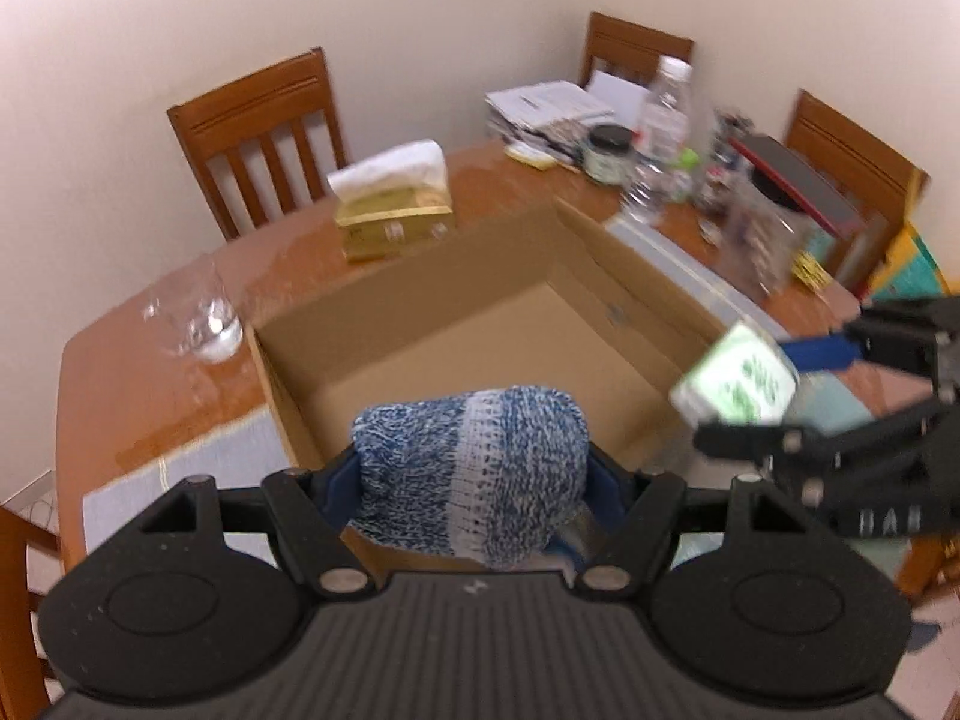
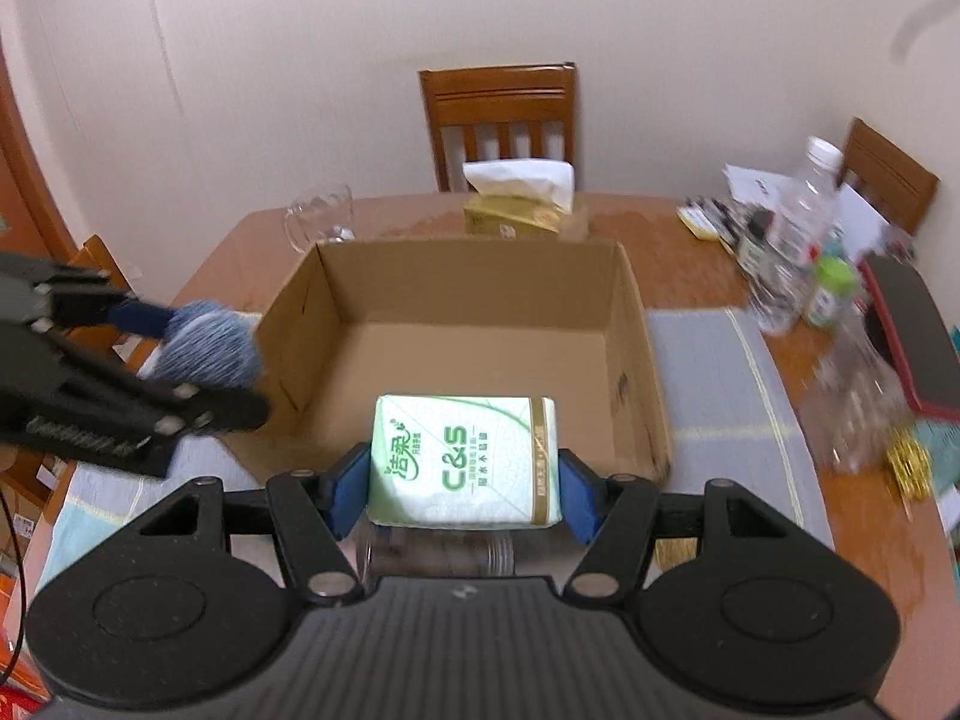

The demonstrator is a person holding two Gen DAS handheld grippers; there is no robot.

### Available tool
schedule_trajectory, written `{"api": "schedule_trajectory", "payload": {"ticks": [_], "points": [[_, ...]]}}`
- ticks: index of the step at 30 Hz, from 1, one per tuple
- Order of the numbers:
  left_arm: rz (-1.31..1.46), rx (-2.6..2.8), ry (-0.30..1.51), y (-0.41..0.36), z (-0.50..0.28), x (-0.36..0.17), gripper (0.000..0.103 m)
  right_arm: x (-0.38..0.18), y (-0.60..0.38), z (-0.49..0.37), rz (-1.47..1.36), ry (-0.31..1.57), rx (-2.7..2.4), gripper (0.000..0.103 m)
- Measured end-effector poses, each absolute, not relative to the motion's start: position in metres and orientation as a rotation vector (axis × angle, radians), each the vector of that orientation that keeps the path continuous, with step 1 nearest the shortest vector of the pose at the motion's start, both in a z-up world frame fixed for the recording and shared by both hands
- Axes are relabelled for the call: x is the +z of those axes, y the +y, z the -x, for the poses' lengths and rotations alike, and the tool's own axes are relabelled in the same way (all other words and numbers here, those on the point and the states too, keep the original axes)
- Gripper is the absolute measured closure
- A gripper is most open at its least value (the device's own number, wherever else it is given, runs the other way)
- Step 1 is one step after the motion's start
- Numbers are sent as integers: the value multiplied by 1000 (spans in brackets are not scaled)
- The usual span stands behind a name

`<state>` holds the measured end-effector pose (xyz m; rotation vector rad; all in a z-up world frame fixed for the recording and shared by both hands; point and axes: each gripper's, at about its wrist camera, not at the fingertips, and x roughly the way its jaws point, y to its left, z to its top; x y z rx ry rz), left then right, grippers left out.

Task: Organize objects
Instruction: 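Carry the sock and tissue pack into the cardboard box and release both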

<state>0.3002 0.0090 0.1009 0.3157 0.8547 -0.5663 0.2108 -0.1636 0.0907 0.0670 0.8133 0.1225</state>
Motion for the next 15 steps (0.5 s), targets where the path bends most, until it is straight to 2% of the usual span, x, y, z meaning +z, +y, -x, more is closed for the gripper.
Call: {"api": "schedule_trajectory", "payload": {"ticks": [7, 15], "points": [[-268, -474, 941, -18, -370, 72, 30, 72, -164, -276, -57, 876, 205, 34], [-238, -390, 1052, -32, -408, 23, 30, 42, -155, -305, -20, 965, 297, 34]]}}
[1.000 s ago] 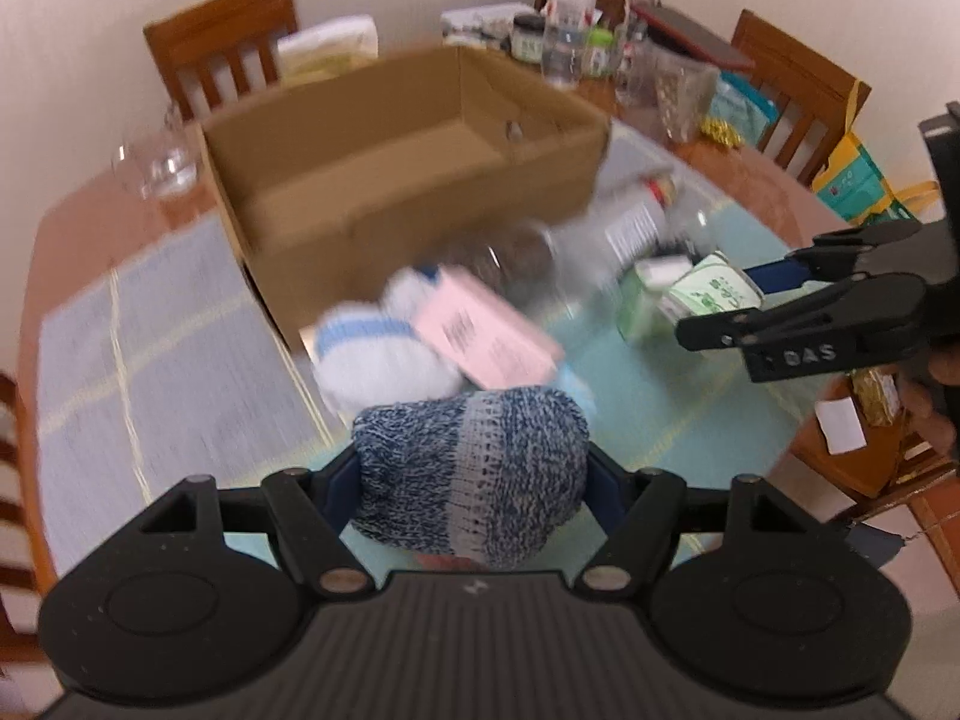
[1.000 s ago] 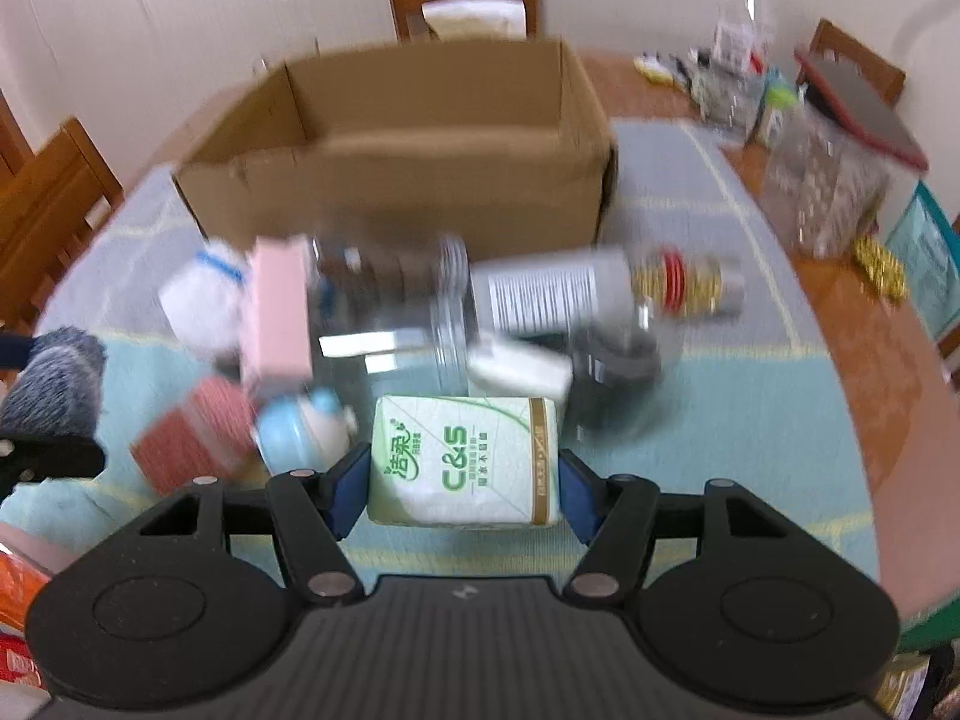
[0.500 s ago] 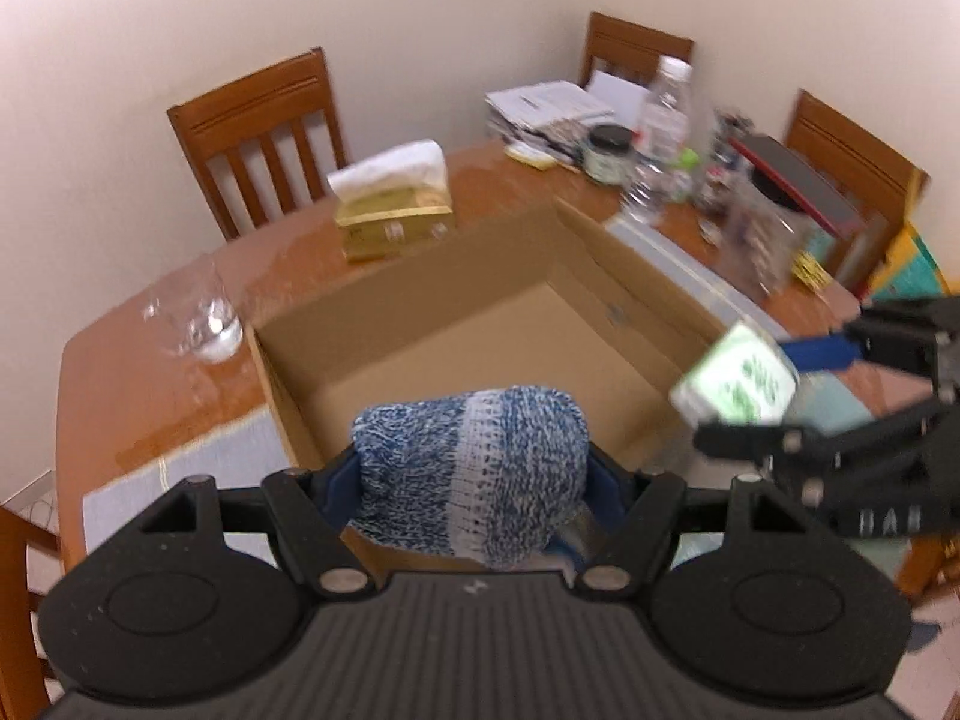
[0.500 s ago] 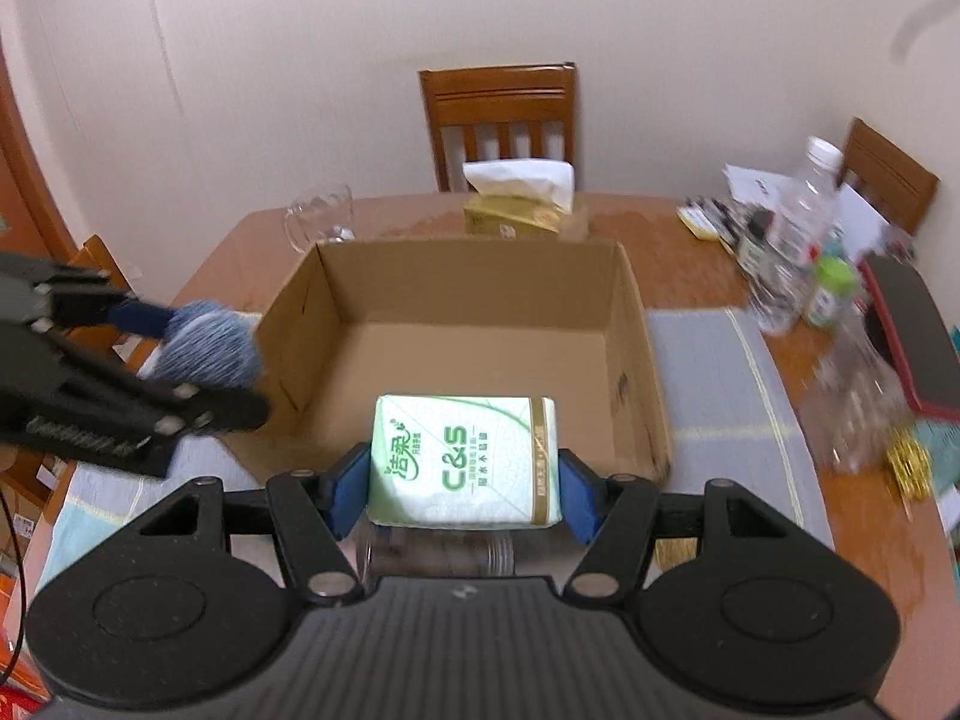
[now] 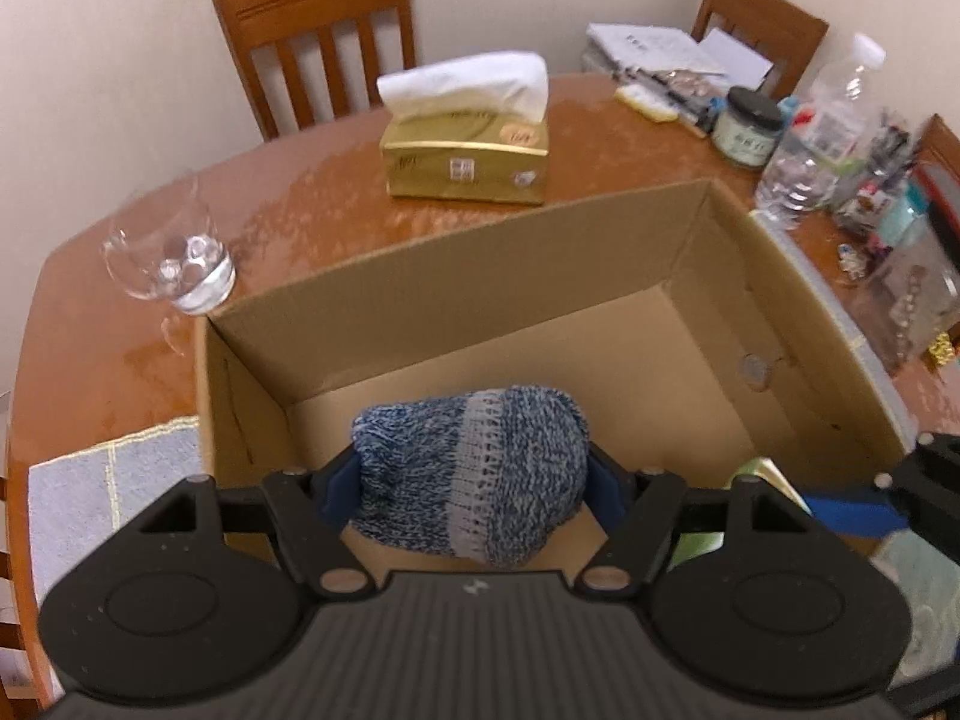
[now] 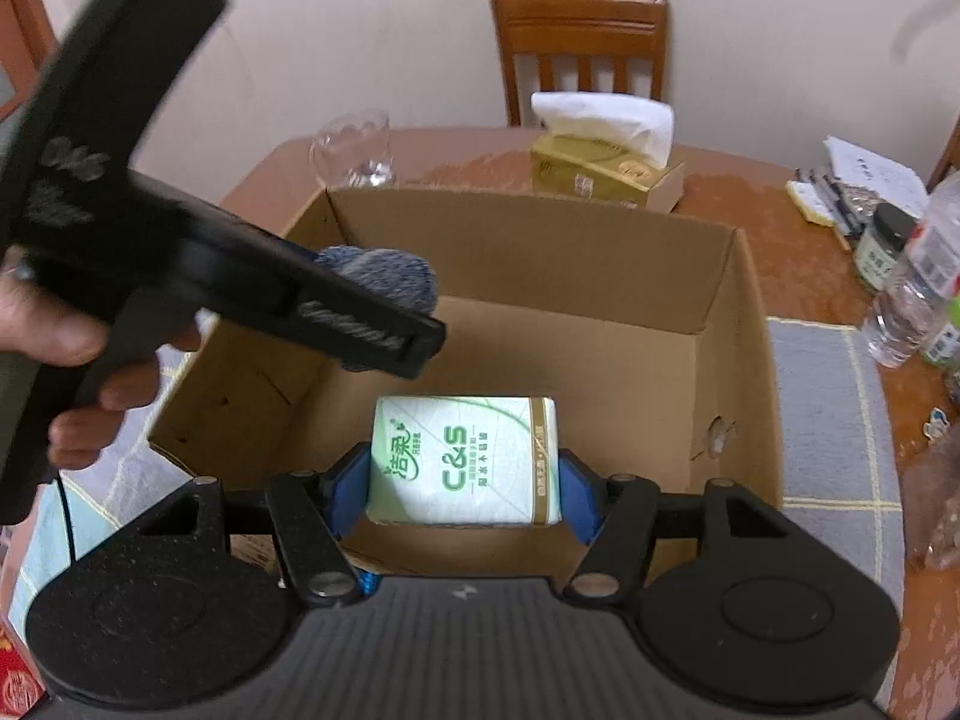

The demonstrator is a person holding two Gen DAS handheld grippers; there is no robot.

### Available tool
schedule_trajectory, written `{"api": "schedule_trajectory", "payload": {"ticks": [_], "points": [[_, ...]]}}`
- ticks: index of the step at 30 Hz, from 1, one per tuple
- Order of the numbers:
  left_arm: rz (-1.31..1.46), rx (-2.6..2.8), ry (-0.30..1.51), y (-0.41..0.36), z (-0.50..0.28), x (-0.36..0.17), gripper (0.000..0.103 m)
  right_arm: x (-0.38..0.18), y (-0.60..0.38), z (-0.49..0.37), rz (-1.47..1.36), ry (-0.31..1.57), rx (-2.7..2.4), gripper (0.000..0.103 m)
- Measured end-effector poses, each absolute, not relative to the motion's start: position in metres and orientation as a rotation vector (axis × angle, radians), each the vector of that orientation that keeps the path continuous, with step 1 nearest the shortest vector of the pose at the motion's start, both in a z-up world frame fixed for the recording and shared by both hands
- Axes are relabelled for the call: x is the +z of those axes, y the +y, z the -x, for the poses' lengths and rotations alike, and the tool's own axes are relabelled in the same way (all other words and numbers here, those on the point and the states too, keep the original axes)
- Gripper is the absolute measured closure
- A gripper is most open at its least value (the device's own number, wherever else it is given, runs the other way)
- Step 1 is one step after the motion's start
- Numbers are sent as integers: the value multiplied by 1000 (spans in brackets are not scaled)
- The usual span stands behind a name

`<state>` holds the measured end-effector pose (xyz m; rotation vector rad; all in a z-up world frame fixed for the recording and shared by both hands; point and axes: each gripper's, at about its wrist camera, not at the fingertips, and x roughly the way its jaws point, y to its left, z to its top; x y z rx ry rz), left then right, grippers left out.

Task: Organize objects
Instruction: 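Carry the sock and tissue pack into the cardboard box and release both, then return both tools from the box to the items on the towel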

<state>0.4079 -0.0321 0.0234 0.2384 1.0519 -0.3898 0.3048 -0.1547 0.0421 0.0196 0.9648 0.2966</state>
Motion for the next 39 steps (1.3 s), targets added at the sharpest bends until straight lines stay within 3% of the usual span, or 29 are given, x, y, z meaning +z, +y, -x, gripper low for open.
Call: {"api": "schedule_trajectory", "payload": {"ticks": [1, 4, 6, 7, 21, 39], "points": [[-244, -384, 1056, -33, -410, 19, 30, 39, -155, -307, -12, 969, 314, 33], [-244, -361, 1052, -36, -417, 13, 25, 38, -154, -306, 13, 962, 316, 12], [-236, -342, 1031, -35, -417, 15, 6, 40, -155, -304, 18, 939, 311, 5], [-234, -334, 1014, -34, -418, 18, 5, 42, -157, -303, 13, 929, 312, 3], [-239, -359, 856, -18, -369, 69, 3, 65, -176, -274, -11, 845, 206, 0], [-172, -231, 835, 70, -254, 71, 2, 34, -208, -185, -80, 925, -41, 0]]}}
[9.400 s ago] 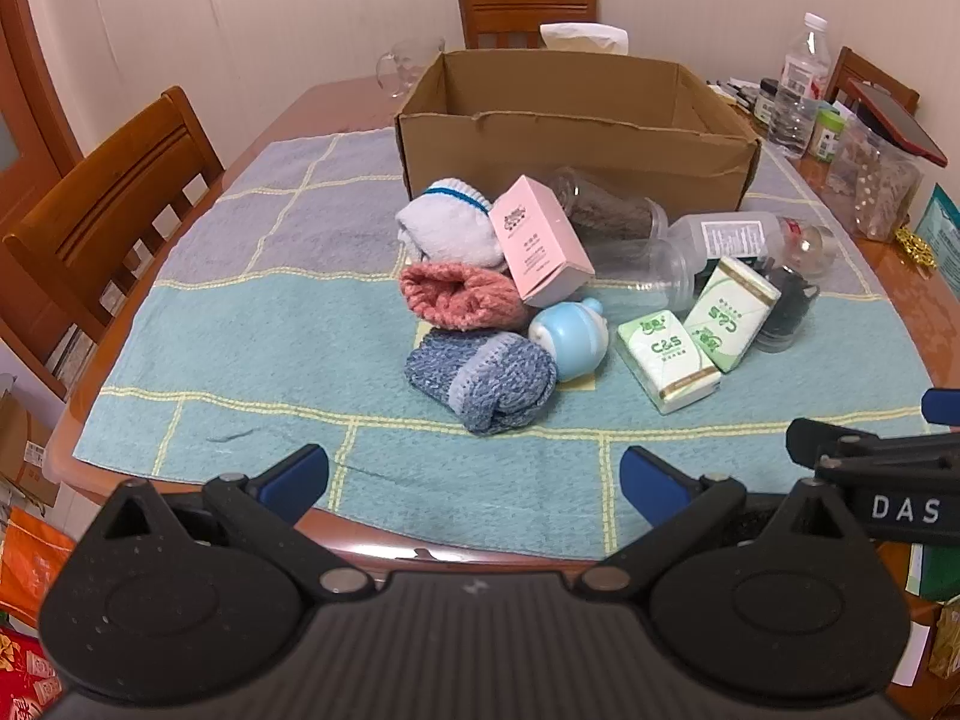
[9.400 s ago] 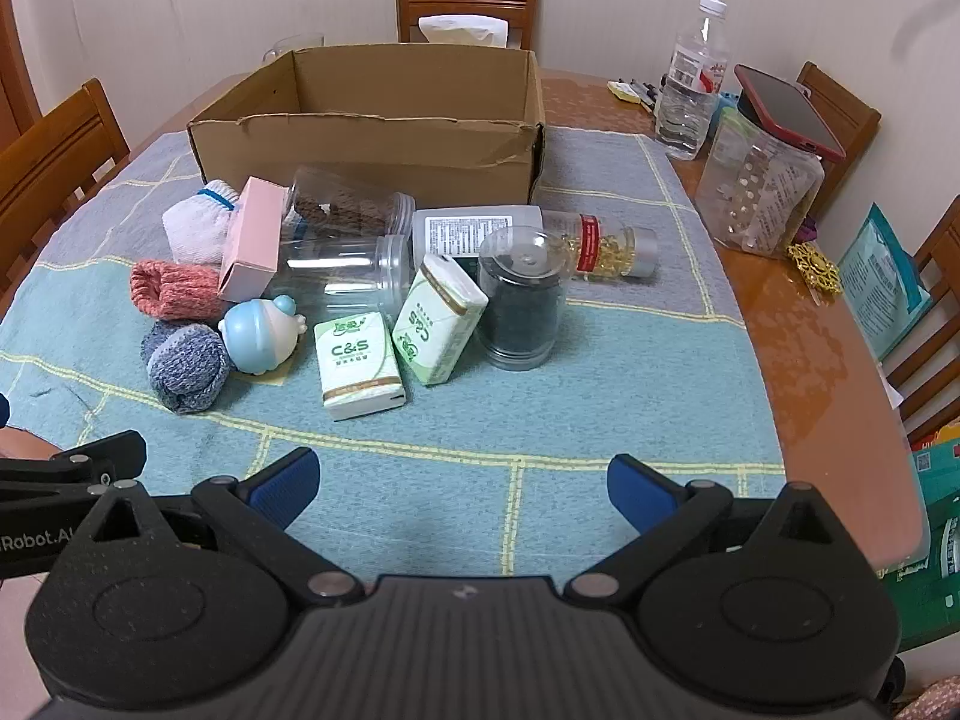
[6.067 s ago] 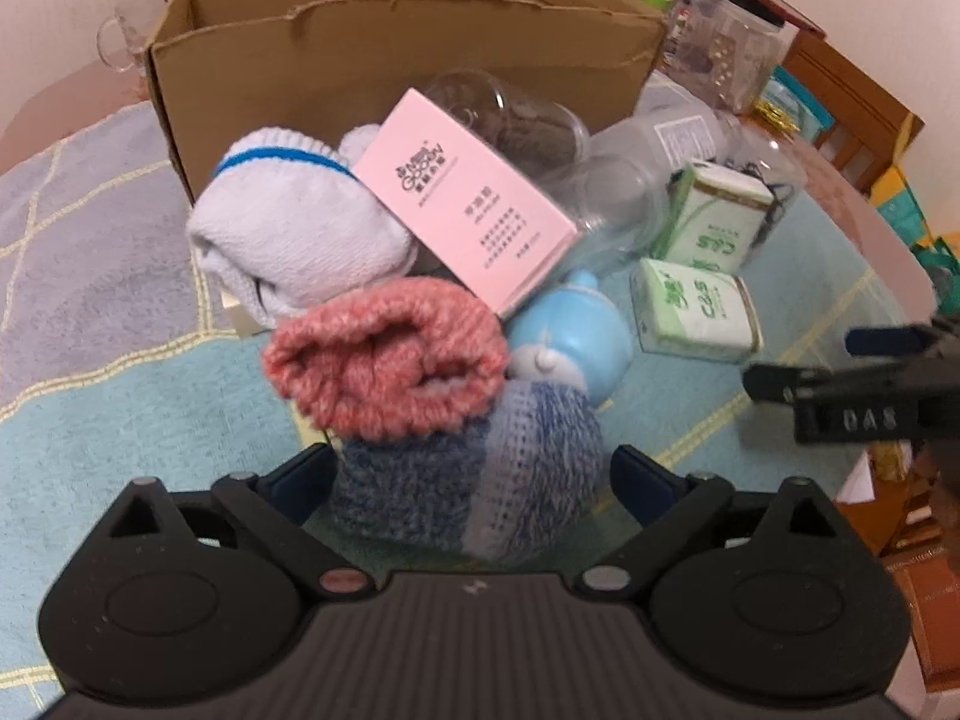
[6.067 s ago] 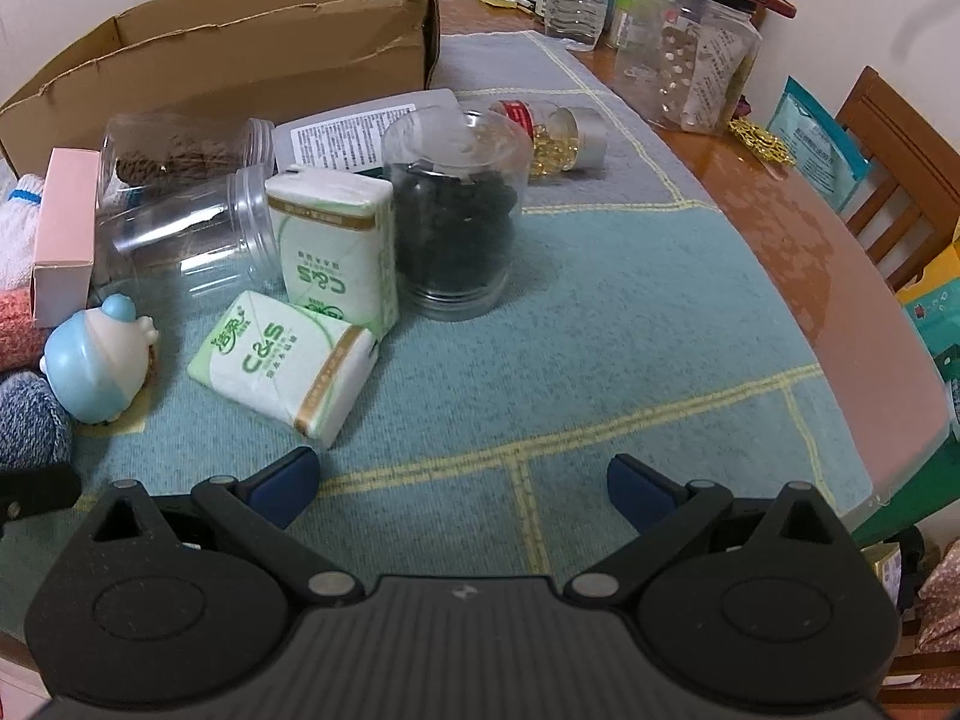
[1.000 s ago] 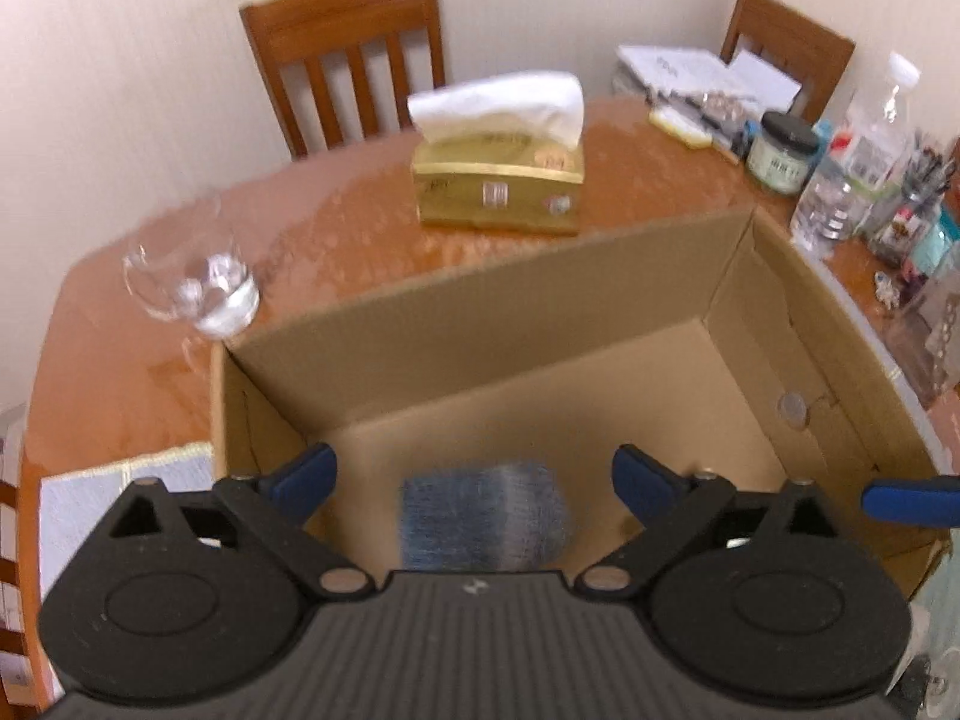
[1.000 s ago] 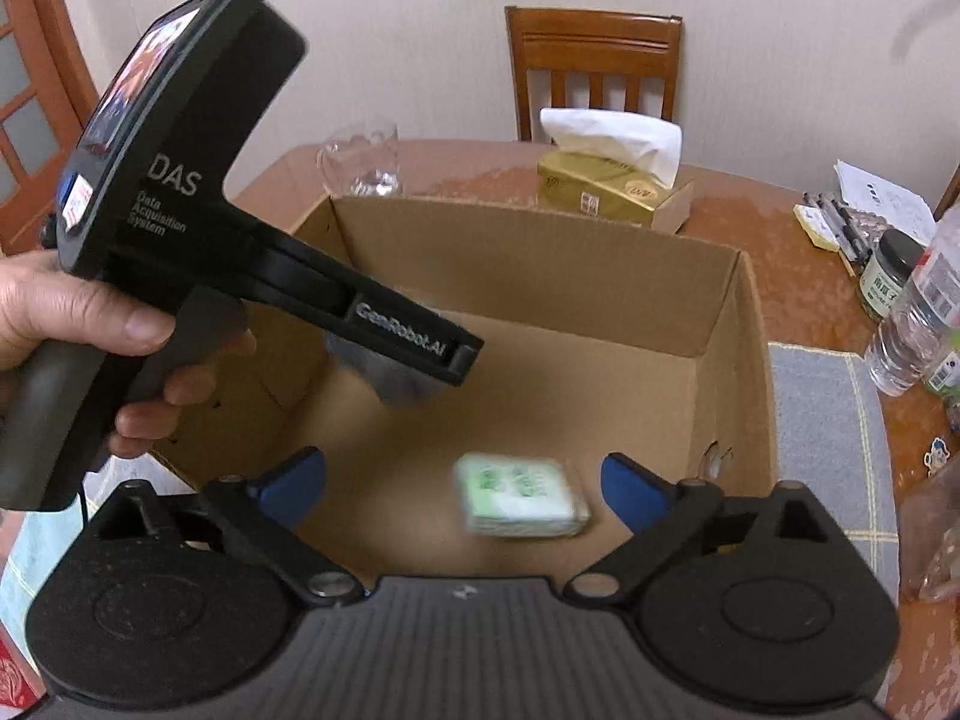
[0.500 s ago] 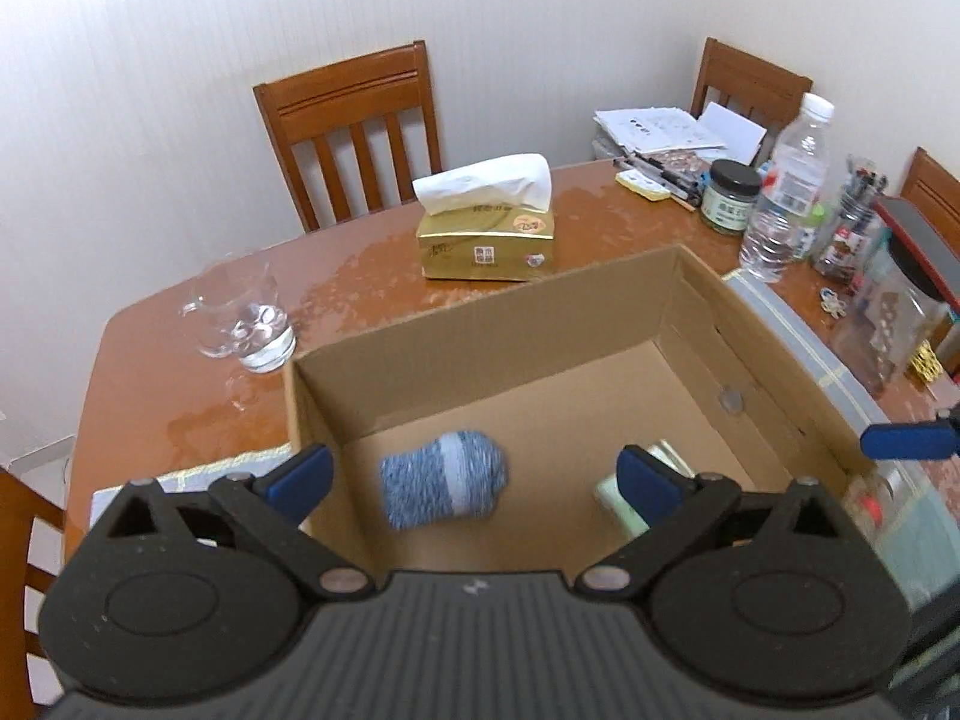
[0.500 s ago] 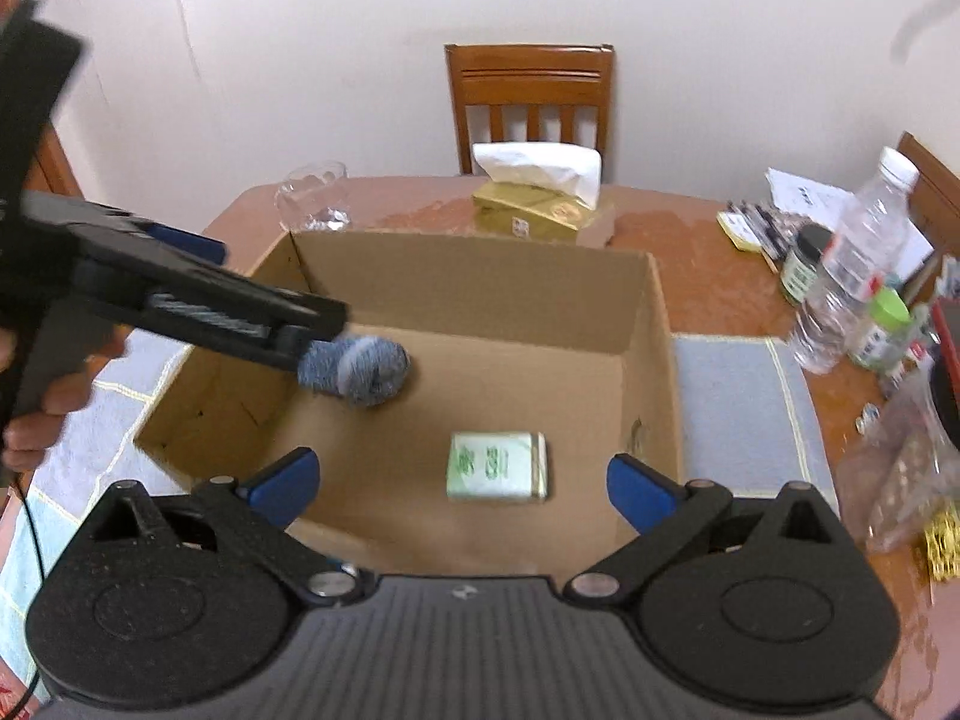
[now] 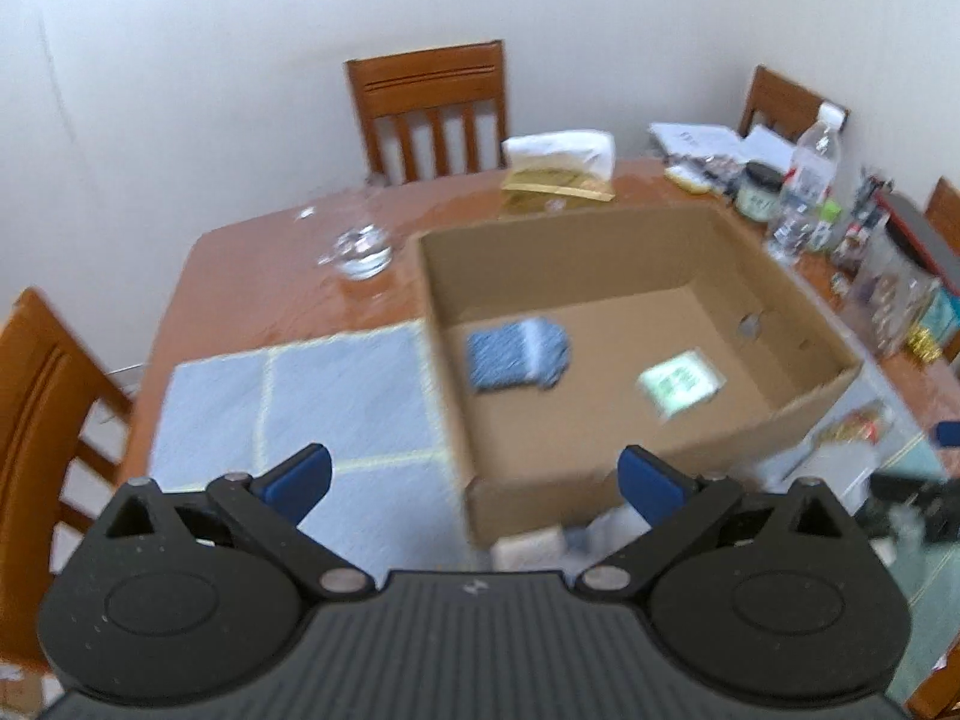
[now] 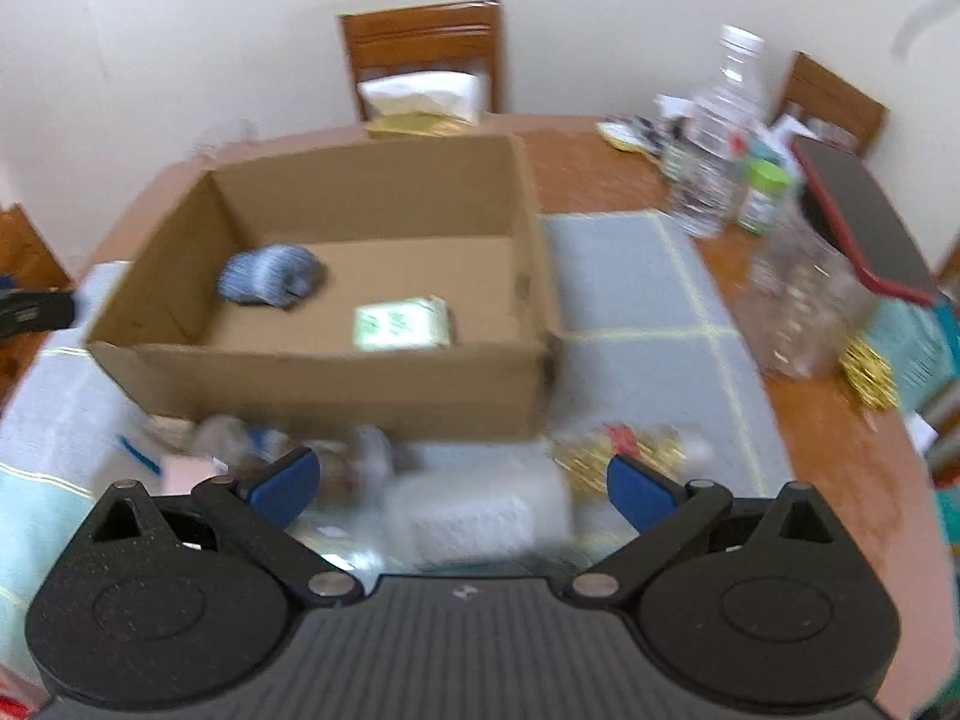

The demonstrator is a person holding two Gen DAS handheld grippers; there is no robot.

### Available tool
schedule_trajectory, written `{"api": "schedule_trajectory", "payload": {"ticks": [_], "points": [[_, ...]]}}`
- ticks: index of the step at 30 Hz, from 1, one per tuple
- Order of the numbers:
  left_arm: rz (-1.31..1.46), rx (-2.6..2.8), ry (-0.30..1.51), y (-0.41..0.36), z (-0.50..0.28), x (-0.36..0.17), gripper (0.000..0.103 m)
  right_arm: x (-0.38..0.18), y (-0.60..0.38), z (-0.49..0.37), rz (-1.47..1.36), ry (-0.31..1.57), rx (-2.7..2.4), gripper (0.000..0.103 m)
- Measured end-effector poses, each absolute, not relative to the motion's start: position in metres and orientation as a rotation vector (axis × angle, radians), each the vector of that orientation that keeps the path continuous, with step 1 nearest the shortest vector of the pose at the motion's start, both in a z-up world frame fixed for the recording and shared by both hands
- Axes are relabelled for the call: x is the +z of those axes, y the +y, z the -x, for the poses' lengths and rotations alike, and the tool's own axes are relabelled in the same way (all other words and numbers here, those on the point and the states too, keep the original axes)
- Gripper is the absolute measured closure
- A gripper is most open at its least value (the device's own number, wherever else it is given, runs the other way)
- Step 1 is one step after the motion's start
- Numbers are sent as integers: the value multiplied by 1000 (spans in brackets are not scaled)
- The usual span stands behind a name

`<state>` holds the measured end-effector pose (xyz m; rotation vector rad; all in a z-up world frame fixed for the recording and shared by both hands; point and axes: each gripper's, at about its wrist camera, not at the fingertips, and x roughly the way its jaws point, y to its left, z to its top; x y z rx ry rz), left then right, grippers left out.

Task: Organize objects
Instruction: 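Return both tools from the box to the items on the towel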

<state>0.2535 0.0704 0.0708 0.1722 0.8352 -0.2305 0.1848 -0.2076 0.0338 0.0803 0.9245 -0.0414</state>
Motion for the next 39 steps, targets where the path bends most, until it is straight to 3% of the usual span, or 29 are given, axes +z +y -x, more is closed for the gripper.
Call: {"api": "schedule_trajectory", "payload": {"ticks": [14, 31, 39], "points": [[-189, -370, 1011, 80, -182, 19, 2, -12, -239, -159, -139, 1013, -223, 0], [-315, -580, 1123, 48, -162, -40, 2, -31, -212, -124, -173, 1091, -108, 0], [-365, -496, 1174, 69, -158, -57, 1, -31, -193, -117, -179, 1080, 4, 0]]}}
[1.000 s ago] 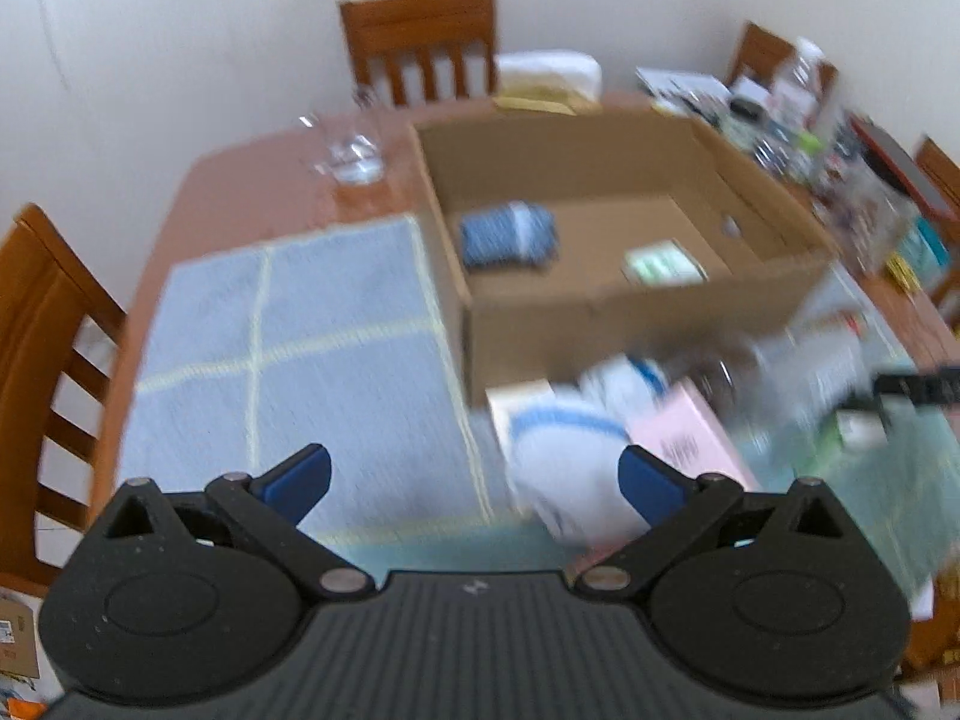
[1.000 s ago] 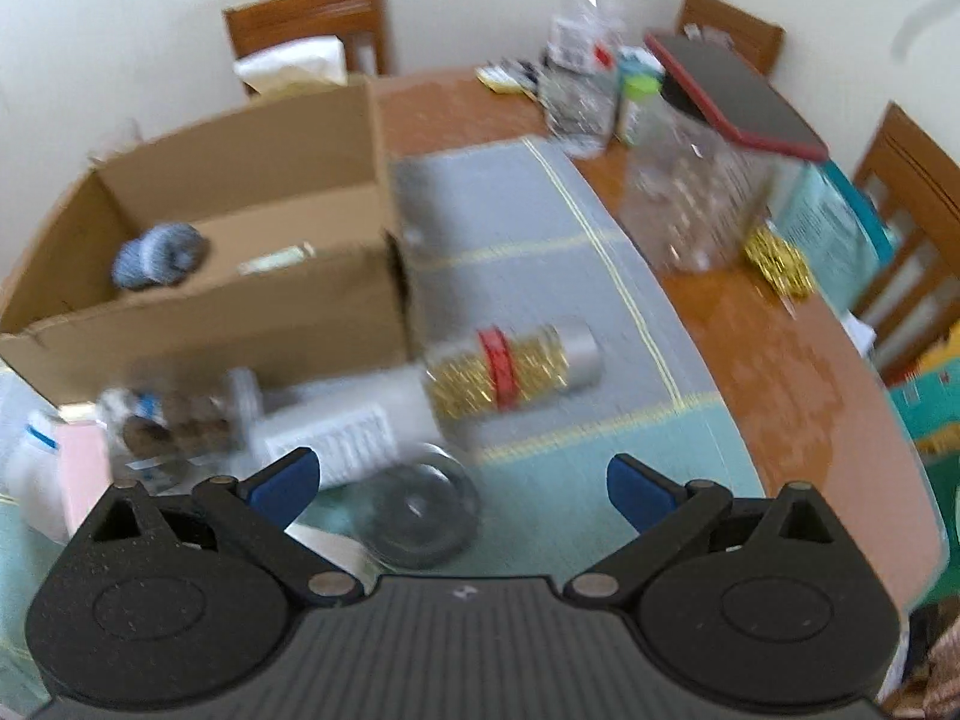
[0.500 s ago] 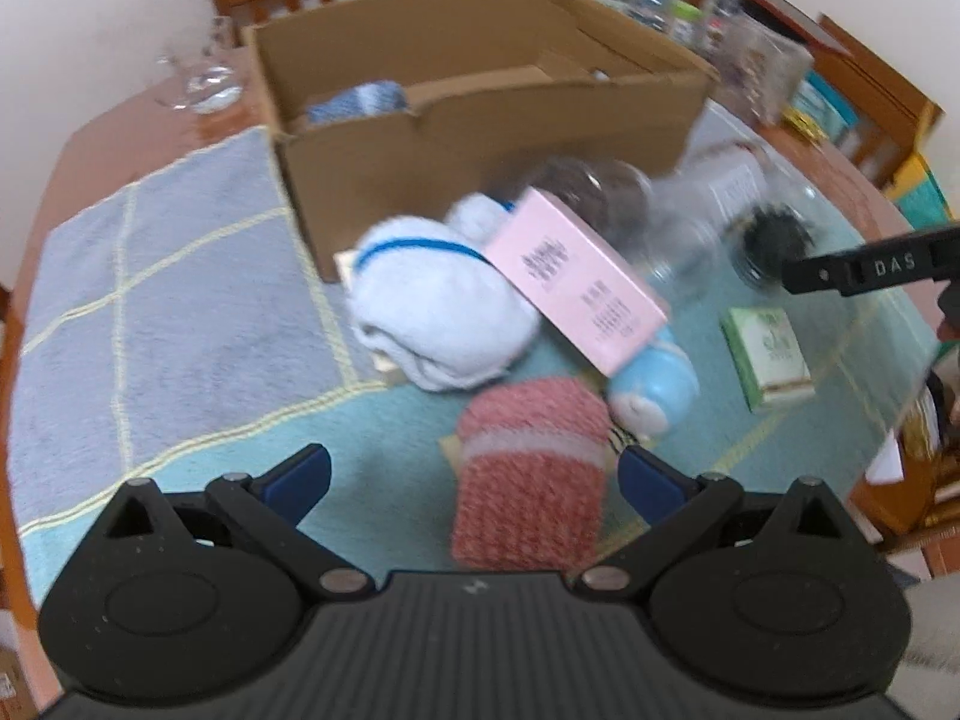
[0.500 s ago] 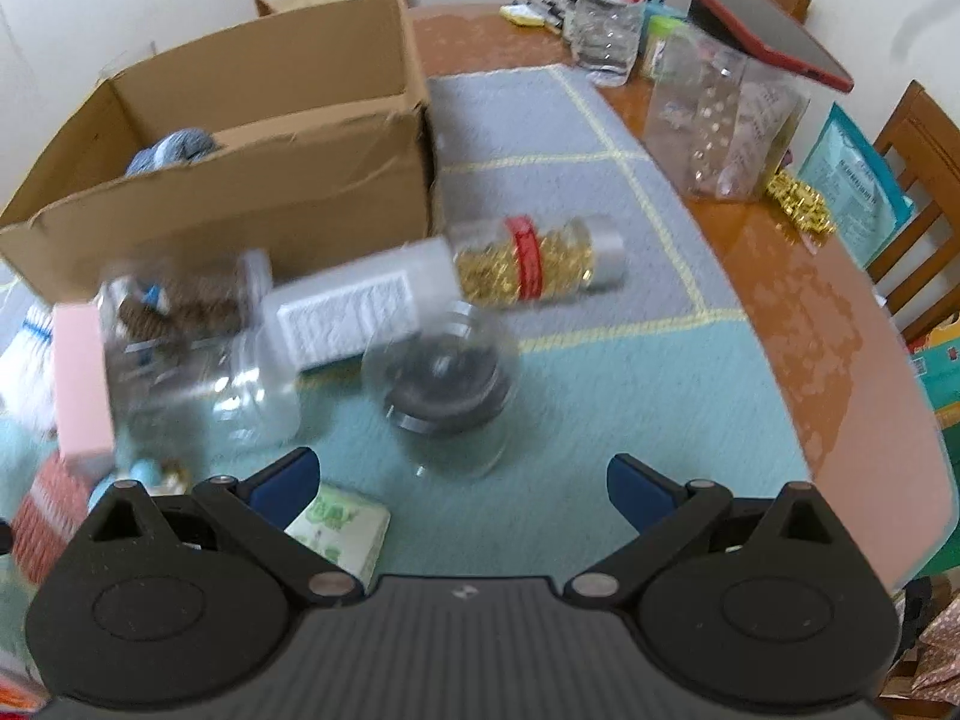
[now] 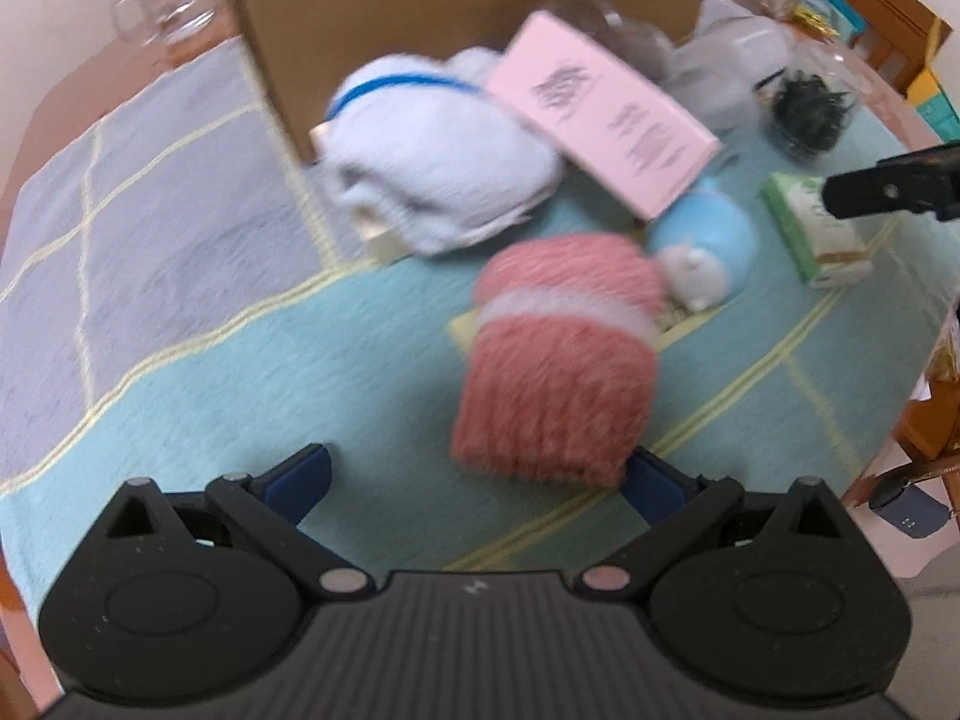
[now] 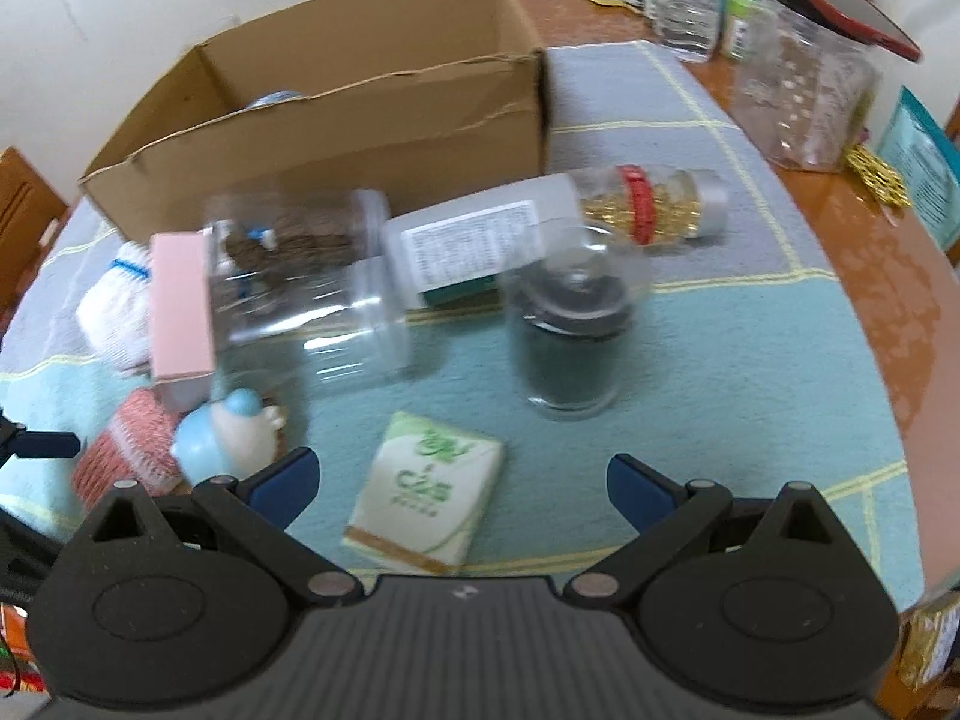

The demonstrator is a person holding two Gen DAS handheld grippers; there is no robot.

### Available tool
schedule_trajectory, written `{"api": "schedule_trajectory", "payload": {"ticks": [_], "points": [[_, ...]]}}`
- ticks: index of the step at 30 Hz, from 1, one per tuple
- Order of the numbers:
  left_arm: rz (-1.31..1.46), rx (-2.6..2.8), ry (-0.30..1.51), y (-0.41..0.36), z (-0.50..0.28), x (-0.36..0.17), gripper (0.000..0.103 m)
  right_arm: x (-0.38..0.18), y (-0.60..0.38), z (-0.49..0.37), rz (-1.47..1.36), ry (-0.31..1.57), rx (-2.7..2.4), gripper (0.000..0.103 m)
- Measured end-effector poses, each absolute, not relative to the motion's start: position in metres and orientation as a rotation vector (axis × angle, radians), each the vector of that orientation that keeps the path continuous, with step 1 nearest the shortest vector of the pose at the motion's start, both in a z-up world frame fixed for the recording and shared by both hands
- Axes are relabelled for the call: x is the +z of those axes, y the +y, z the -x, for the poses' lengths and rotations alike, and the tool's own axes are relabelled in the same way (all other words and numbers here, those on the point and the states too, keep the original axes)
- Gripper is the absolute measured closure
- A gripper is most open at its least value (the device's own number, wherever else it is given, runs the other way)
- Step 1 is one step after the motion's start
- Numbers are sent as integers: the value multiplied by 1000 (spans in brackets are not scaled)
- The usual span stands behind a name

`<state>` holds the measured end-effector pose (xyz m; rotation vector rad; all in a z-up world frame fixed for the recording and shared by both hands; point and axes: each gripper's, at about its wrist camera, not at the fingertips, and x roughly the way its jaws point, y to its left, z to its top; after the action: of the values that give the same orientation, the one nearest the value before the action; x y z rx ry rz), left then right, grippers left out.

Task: Organize objects
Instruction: 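Return both tools from the box to the items on the towel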

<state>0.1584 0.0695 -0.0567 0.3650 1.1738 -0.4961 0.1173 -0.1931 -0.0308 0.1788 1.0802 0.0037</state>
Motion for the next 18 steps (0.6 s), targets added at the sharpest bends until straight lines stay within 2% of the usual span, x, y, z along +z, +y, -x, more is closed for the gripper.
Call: {"api": "schedule_trajectory", "payload": {"ticks": [11, 18], "points": [[-294, -293, 1189, 125, -176, -50, 2, -34, -168, -130, -86, 1084, 141, 0], [-281, -338, 1198, 117, -165, -46, 2, -40, -153, -151, -30, 1064, 244, 0]]}}
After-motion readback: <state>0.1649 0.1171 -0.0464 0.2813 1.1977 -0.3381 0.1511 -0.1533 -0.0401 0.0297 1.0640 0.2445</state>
